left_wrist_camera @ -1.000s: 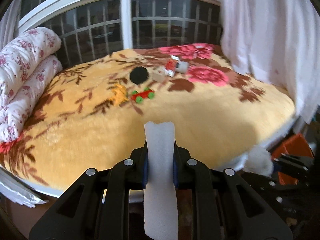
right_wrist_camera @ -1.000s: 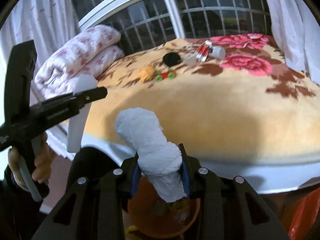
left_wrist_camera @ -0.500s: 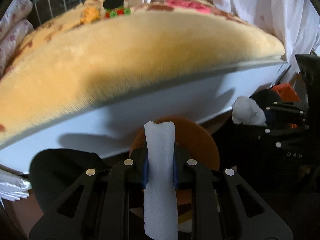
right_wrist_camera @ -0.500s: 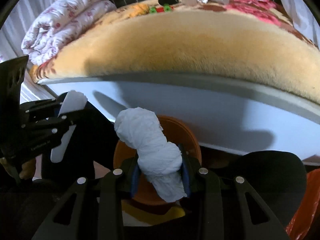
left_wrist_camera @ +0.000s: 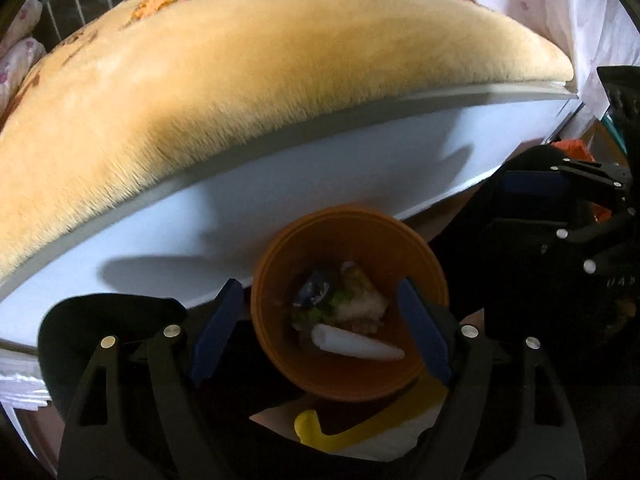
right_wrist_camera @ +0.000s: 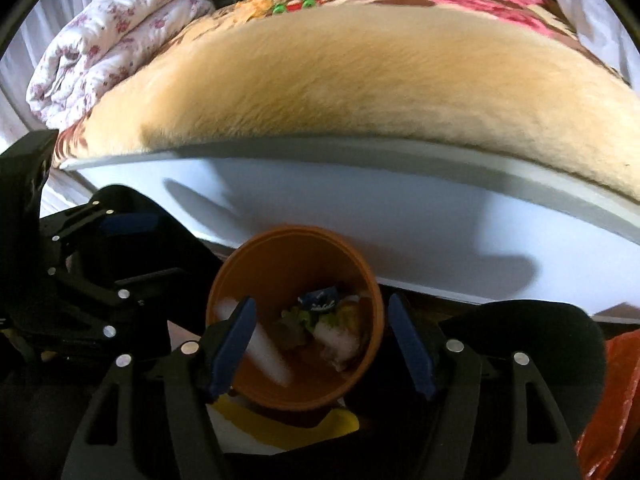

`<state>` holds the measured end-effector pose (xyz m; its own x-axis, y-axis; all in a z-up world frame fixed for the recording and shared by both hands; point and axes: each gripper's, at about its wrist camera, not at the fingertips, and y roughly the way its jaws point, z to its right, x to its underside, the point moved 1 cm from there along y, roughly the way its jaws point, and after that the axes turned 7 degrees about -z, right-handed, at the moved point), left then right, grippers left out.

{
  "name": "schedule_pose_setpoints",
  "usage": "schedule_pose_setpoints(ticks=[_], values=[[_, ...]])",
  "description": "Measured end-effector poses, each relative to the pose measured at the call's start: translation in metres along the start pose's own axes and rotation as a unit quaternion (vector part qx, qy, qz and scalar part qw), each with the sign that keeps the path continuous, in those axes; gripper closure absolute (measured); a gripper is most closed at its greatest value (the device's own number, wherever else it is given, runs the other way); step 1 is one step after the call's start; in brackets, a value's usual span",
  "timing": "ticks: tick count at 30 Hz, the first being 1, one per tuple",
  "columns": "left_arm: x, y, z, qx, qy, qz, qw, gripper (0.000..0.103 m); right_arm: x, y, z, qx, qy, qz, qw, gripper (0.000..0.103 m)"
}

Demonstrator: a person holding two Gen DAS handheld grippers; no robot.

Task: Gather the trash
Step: 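Lower both tools over the orange bucket and release the foam and cloth, then grasp the small wooden block with the right tool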

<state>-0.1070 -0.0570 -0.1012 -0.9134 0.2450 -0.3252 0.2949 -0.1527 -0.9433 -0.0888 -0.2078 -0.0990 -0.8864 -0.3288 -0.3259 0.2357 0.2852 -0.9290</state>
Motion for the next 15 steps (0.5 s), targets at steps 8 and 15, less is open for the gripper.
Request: schedule_pose_setpoints(ticks=[8, 15], values=[[-0.027, -0.051, -0.012, 0.001, -0.013, 0.076, 0.997, 0.022, -0.043, -0.069, 0.0, -0.055, -0.022, 0.096, 0.994, 0.037], [-0.056, -0.084, -0.034, 0.007, -0.059, 0.154, 0.9862, 0.016, -0.158, -0.092, 0.002, -0.003, -0.081, 0.165, 0.983, 0.037]])
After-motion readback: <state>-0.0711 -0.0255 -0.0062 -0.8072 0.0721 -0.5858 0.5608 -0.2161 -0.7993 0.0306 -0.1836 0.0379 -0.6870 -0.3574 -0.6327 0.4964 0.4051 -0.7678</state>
